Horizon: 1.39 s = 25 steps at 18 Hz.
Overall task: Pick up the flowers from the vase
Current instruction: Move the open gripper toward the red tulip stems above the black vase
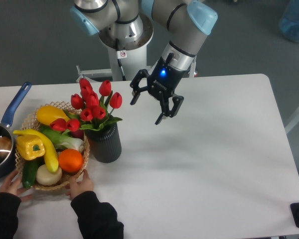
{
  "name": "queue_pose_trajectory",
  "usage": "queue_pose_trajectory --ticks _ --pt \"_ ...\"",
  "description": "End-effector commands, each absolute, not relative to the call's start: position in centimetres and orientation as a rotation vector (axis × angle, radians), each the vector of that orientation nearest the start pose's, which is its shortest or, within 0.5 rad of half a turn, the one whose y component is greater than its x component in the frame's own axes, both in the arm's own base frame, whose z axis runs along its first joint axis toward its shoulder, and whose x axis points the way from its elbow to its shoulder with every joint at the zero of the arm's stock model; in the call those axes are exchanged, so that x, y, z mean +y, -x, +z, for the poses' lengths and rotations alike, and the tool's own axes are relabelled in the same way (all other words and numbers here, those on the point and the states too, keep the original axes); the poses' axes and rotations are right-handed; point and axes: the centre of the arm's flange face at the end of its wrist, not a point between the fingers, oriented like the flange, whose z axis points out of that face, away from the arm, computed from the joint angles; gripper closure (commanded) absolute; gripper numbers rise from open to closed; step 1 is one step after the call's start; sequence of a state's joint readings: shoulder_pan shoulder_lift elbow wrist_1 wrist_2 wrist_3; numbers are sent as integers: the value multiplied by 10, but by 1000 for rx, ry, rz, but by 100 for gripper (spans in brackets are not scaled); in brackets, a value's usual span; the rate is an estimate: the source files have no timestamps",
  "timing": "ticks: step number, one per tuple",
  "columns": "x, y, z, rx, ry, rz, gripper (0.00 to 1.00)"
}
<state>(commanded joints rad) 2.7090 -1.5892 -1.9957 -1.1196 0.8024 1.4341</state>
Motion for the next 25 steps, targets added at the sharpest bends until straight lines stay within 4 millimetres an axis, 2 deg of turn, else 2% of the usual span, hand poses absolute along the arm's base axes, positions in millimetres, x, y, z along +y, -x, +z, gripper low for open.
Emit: queue_pose_trajectory --ticks 4,9,15,18,22,25 --pt "380 335 333 383 2332 -321 0" --pt "377 326 314 455 2293 -409 0" --pt "386 313 311 432 2181 -450 0" --pt "390 314 304 425 2144 -470 0" --pt "389 302 291 449 2111 -487 0" --pt "392 299 293 444 2069 -489 0"
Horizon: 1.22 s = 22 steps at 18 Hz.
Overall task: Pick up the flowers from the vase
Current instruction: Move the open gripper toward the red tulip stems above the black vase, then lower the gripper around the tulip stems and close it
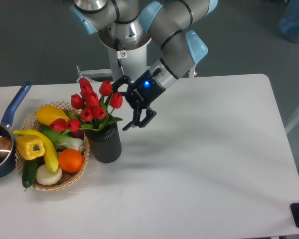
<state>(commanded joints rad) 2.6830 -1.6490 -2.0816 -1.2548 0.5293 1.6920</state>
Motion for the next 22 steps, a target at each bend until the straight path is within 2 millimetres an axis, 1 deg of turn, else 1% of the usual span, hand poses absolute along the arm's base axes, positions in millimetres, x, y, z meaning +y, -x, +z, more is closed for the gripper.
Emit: queue_pose_trajectory --ticks 3,6,10,15,18,19,22 --pt "396 291 291 452 2058 -504 0" --pt "398 287 294 447 2036 -509 0" --pt "406 277 297 466 2012 -521 0" --pt "410 274 300 463 1984 -523 1" --pt "410 275 301 460 1978 -521 10" --pt "411 275 301 461 1975 -522 18" --pt "413 273 299 462 1972 -532 47"
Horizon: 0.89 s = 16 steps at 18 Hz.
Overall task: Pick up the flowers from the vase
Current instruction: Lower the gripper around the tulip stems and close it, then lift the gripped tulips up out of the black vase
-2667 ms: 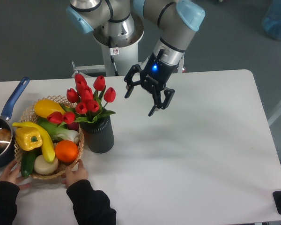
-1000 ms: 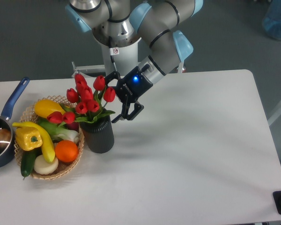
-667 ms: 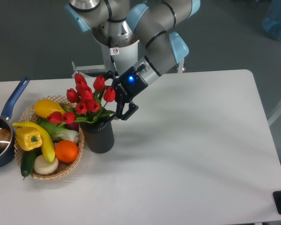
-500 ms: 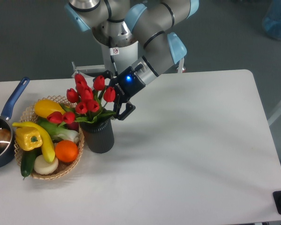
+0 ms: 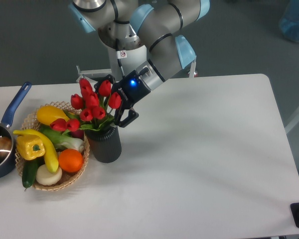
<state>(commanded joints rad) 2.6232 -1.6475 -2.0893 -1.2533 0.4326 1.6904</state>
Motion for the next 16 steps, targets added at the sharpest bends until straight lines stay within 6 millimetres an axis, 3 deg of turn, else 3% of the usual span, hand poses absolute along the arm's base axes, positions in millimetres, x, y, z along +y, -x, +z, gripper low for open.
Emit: queue_pose_trajectory --ticks 5,9,16 --pt "413 273 298 458 1975 -535 84" --pt "412 274 302 452 1975 -529 93" --pt "411 277 307 437 1952 -520 97"
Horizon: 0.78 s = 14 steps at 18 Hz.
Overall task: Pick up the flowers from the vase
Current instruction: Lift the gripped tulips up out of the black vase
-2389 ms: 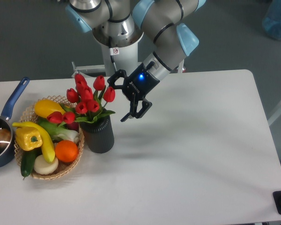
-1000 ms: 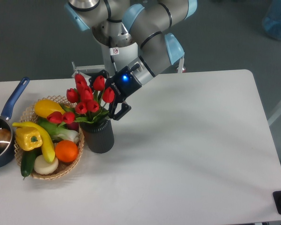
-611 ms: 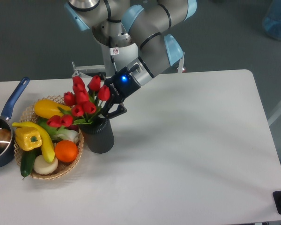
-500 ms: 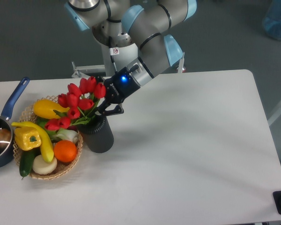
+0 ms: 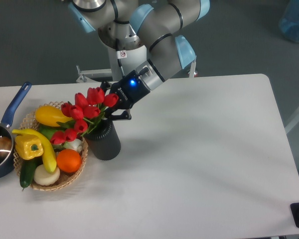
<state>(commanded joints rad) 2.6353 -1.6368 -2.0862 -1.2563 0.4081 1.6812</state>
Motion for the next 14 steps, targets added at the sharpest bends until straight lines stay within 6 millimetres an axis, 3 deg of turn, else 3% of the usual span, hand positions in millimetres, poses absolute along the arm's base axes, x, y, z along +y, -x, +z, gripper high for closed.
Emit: queue_pose_trajectory --ticks 14 --pt "401 282 357 362 1872 -484 97"
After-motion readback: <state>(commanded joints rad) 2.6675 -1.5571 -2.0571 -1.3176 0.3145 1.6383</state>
